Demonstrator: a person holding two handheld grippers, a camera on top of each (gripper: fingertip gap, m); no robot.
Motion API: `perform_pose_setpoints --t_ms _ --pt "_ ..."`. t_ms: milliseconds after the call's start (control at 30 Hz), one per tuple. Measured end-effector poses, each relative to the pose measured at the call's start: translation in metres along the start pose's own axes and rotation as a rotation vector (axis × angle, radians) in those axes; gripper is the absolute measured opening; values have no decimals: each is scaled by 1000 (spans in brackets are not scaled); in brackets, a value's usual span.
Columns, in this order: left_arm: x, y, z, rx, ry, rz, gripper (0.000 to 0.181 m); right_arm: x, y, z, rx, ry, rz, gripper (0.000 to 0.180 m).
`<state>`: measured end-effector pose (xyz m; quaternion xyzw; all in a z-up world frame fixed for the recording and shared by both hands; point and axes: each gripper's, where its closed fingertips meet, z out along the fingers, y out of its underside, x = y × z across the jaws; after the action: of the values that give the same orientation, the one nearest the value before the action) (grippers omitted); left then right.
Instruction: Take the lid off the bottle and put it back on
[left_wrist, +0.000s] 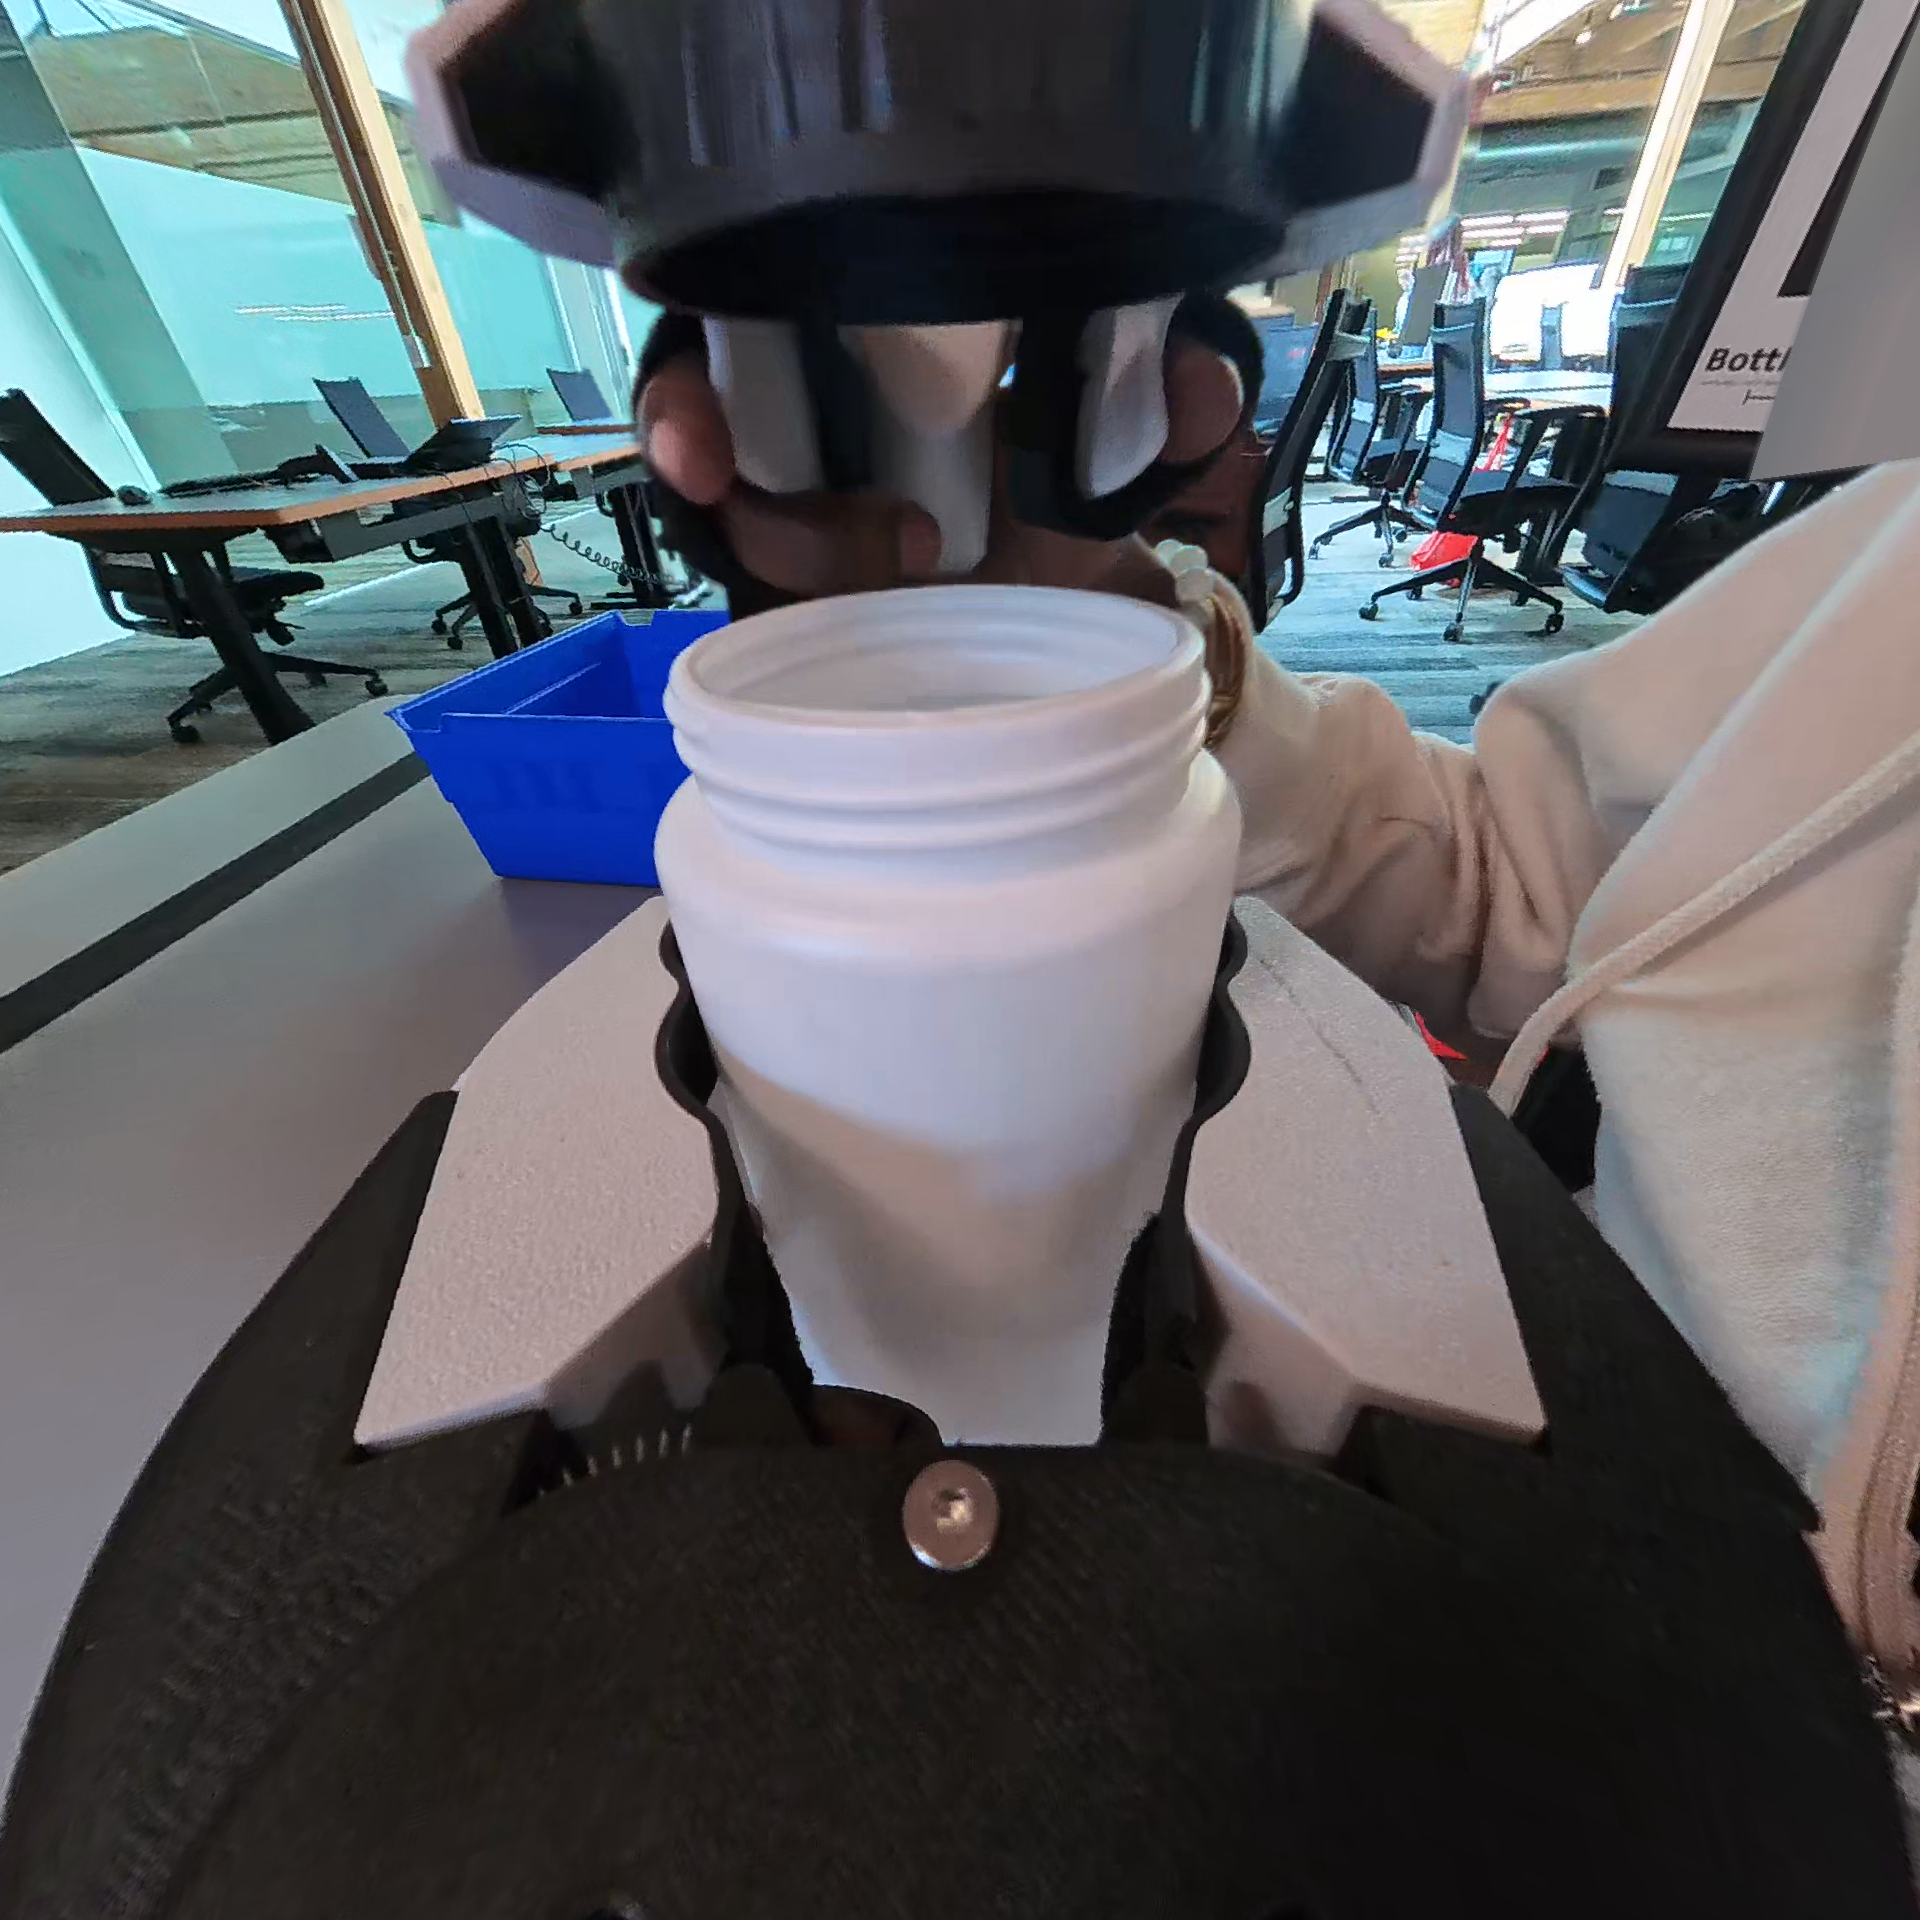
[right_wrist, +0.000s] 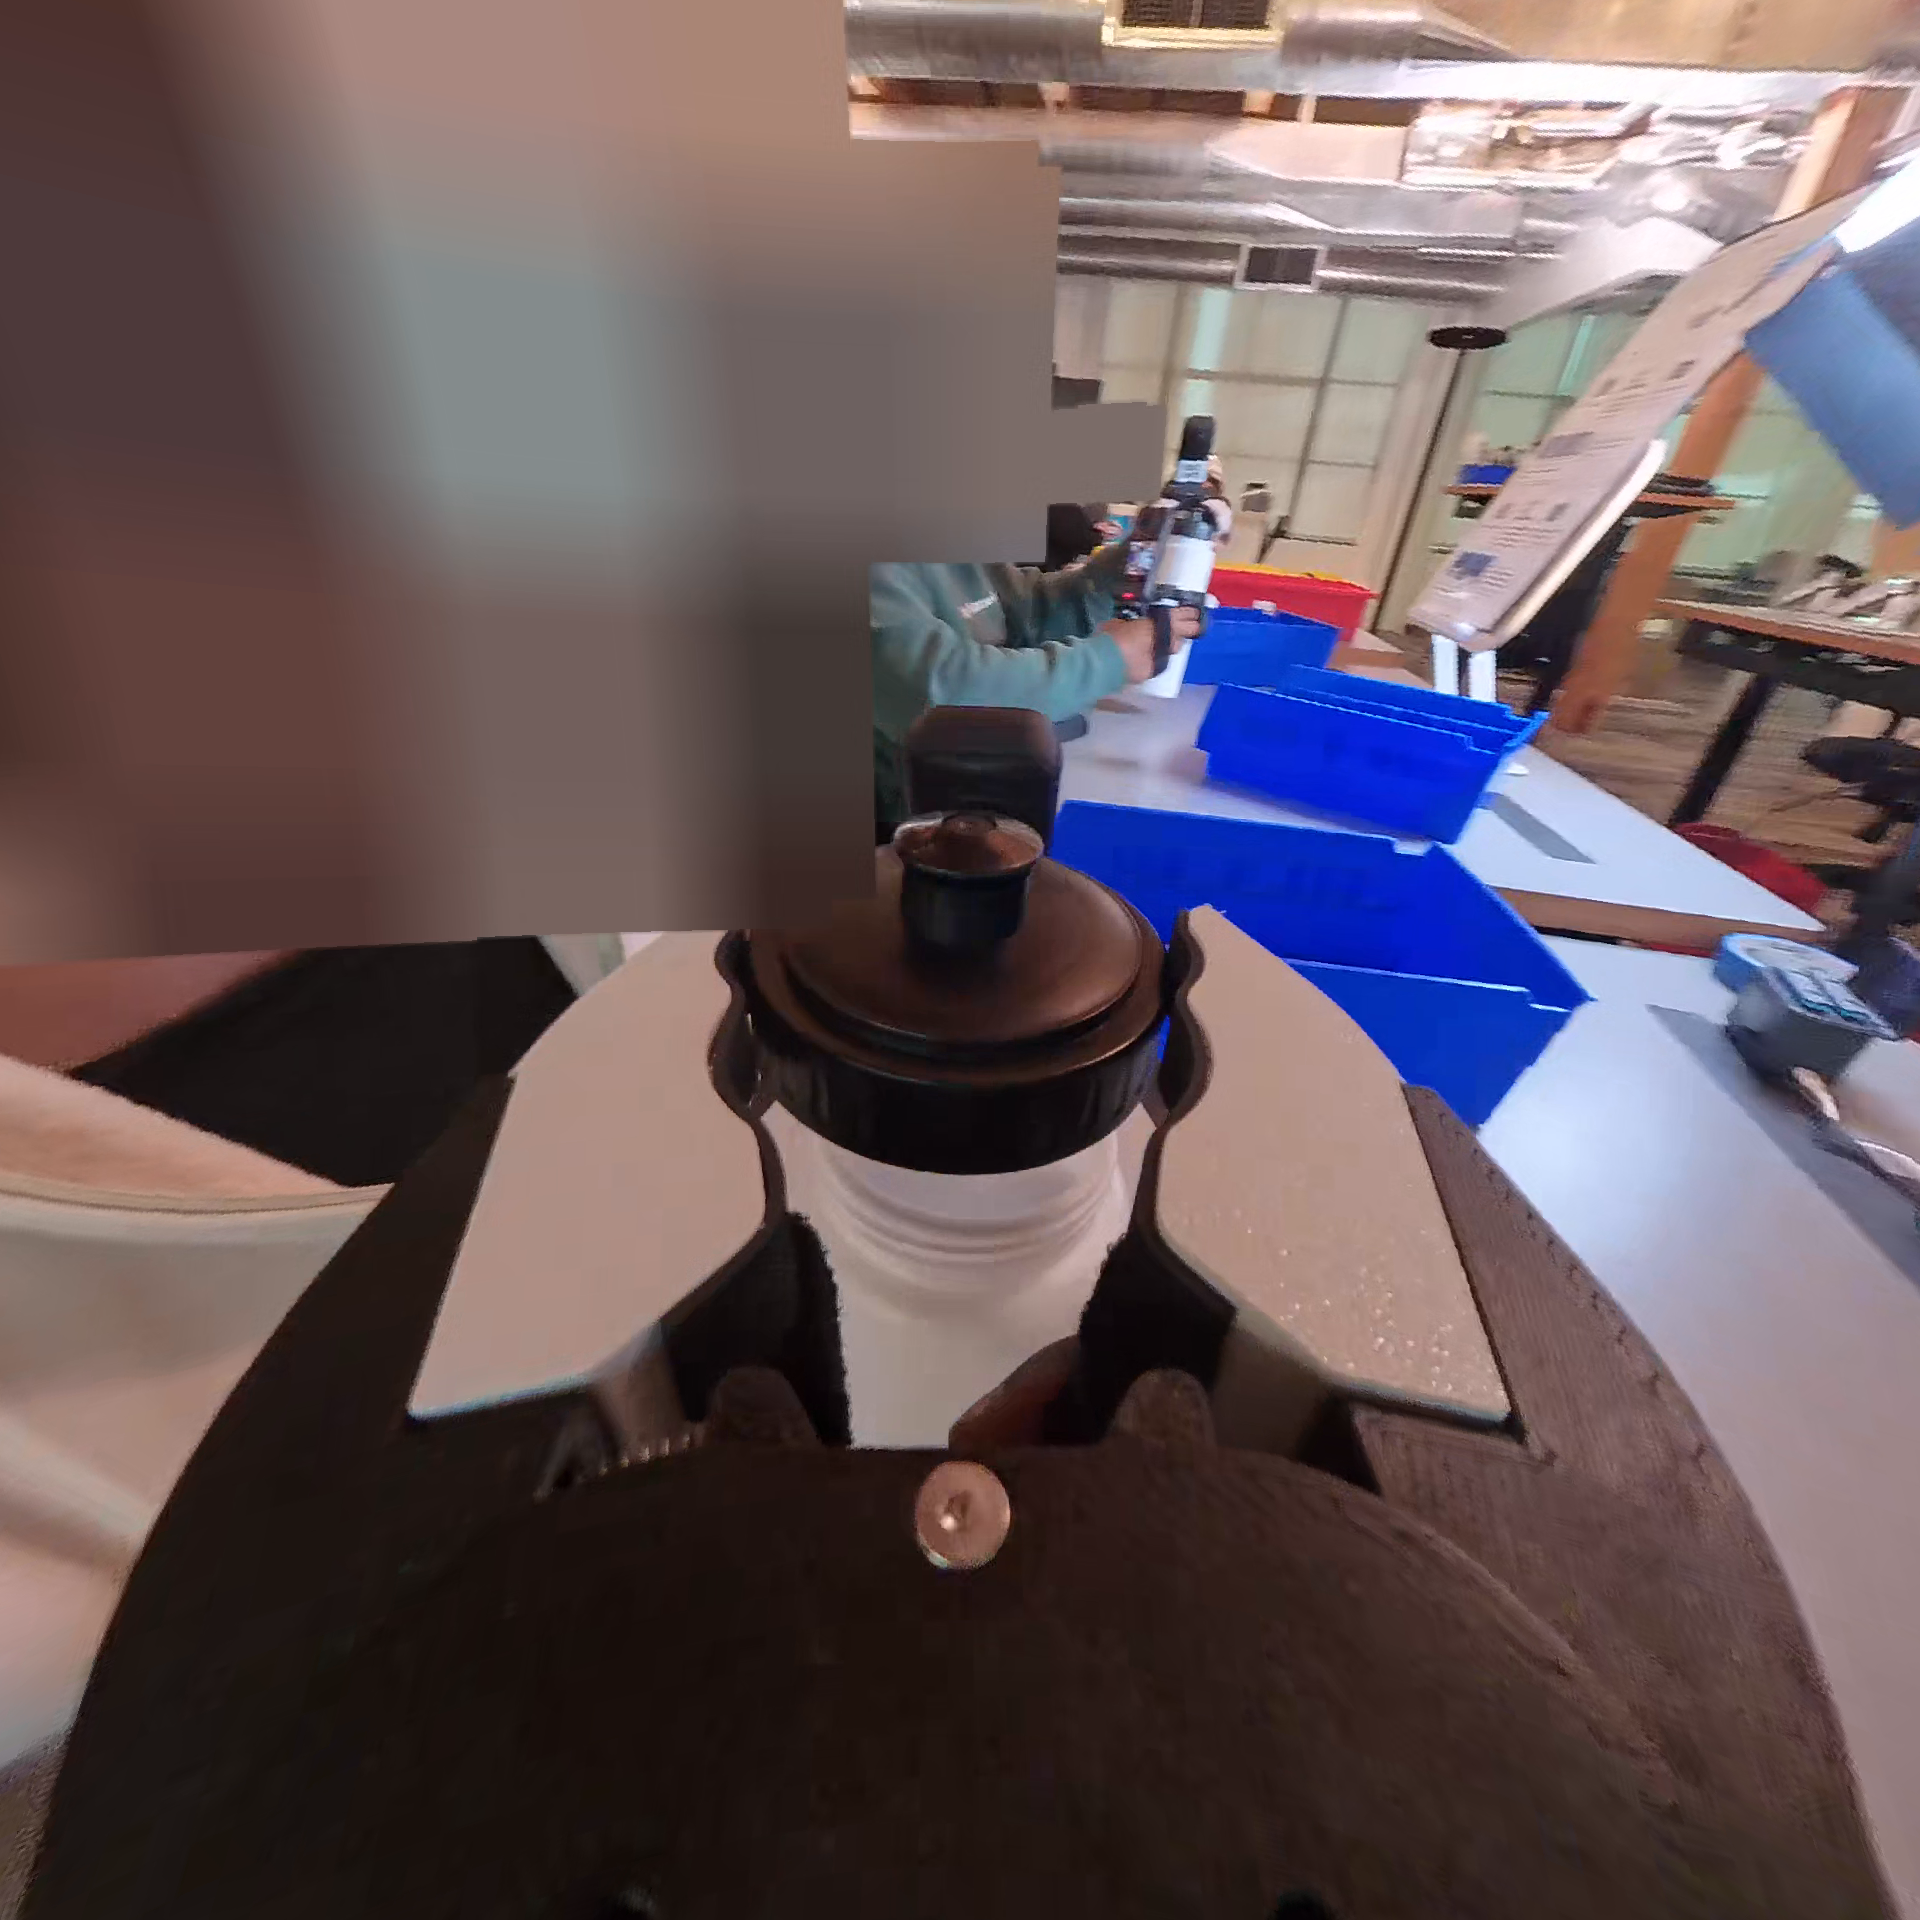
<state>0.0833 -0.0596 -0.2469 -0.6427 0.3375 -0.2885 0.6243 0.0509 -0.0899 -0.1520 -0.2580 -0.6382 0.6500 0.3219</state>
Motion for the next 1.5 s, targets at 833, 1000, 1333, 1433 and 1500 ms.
perform_pose_setpoints --t_ms 833,1000,1333,1433,1500 --pt "-4 -1 -2 21 -37 -1 93 182 219 -478 -793 1684 681 79" --pt "-5 -2 -2 23 -42 -2 93 170 227 -476 -891 1690 691 86" --pt "-8 -2 -2 28 -55 -5 93 114 44 -207 -549 743 -54 70" --pt "-7 -2 -2 26 -55 -1 93 4 24 -89 -570 79 -269 56" --pt "-7 -2 -2 25 -55 1 93 -26 33 -53 -712 -80 -309 54"
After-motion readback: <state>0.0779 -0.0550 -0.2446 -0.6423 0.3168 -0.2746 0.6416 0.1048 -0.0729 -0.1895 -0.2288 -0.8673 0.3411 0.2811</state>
